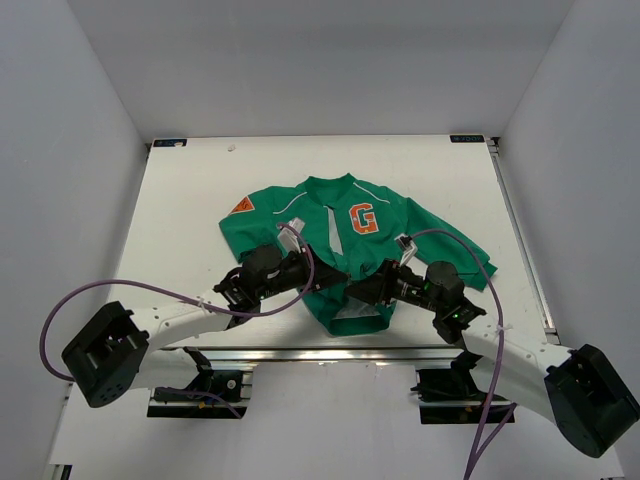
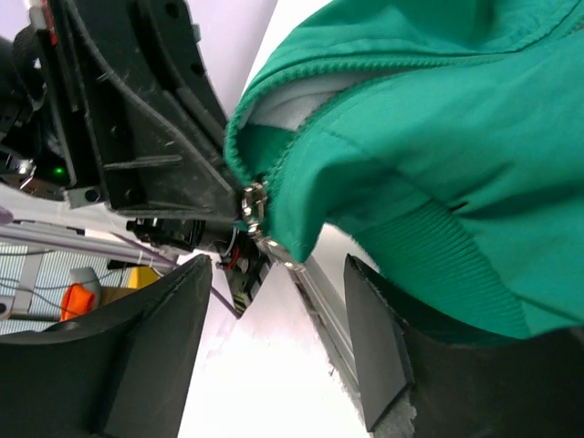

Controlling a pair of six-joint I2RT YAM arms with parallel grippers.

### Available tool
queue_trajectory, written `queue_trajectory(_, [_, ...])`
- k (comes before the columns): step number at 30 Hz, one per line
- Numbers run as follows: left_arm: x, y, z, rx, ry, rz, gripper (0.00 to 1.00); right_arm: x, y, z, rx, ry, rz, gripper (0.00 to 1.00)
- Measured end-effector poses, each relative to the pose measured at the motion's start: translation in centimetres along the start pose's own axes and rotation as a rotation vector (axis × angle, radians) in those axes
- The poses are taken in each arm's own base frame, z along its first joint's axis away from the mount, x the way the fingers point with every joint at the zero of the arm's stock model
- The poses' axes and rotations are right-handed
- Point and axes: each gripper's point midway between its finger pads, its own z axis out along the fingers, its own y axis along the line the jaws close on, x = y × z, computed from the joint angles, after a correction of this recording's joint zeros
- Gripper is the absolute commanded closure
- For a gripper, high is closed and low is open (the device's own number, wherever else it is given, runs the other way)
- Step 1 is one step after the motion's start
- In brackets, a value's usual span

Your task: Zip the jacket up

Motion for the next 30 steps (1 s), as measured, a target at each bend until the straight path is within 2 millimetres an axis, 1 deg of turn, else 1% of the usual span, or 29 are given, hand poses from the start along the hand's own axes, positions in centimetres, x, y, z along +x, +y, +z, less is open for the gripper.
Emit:
queue_trajectory(7, [-0.2,-0.3,-0.2,0.008,-0.006,0.003,1.00,-0.2,-0.6,0.5,0.017,-0.010,0.006,0.41])
queue_trajectory(10, [-0.2,-0.3,-0.2,0.008,-0.006,0.002,1.00,-0.4,-0.6,0.6,0.018,-0.013,0.006,0.47])
queue_trajectory(11, [-0.2,-0.3,-0.2,0.007,-0.006,0.002,1.00,-0.4,-0.5,0.6,0.016,-0.016,0.004,0.52])
queue_trajectory(12, [-0.2,-0.3,-0.2,0.007,-0.007,0.002,1.00,-0.5,-0.5,0.6,0.014,-0.018,0.004,0.54])
queue_trajectory(14, [-0.2,-0.3,-0.2,0.007,-0.007,0.002,1.00,-0.7,-0.3,0.6,0.007,-0.024,0.004,0.58])
queue_trajectory(15, [-0.2,-0.3,-0.2,0.007,-0.007,0.002,1.00,-0.7,-0.2,0.7,0.004,-0.026,0.002,0.58])
queue_trajectory(17, [-0.2,-0.3,-0.2,0.006,-0.007,0.002,1.00,-0.9,-0.1,0.7,-0.001,-0.030,0.002,0.68])
queue_trajectory(18, [-0.2,-0.3,-0.2,0.006,-0.007,0.002,1.00,-0.9,0.0,0.7,-0.002,-0.031,0.002,0.70])
queue_trajectory(19, [-0.2,-0.3,-0.2,0.006,-0.007,0.002,1.00,-1.0,0.0,0.7,-0.003,-0.031,0.004,0.77])
queue_trajectory(21, [-0.2,-0.2,-0.2,0.004,-0.011,0.002,1.00,-0.9,0.1,0.7,-0.005,-0.028,0.005,0.84])
queue_trajectory(22, [-0.2,-0.1,-0.2,0.000,-0.013,0.002,1.00,-0.9,0.1,0.7,-0.006,-0.027,0.009,0.90])
queue_trajectory(24, [-0.2,0.1,-0.2,-0.005,-0.014,0.001,1.00,-0.9,0.2,0.7,-0.009,-0.025,0.013,0.93])
queue_trajectory(25, [-0.1,0.2,-0.2,-0.009,-0.014,0.000,1.00,-0.8,0.3,0.7,-0.009,-0.022,0.019,0.97])
queue_trajectory(28, [0.0,0.4,-0.2,-0.013,-0.012,-0.001,1.00,-0.8,0.4,0.7,-0.009,-0.019,0.033,1.00])
queue_trajectory(30, [0.0,0.4,-0.2,-0.015,-0.011,-0.002,1.00,-0.7,0.5,0.6,-0.009,-0.019,0.041,1.00])
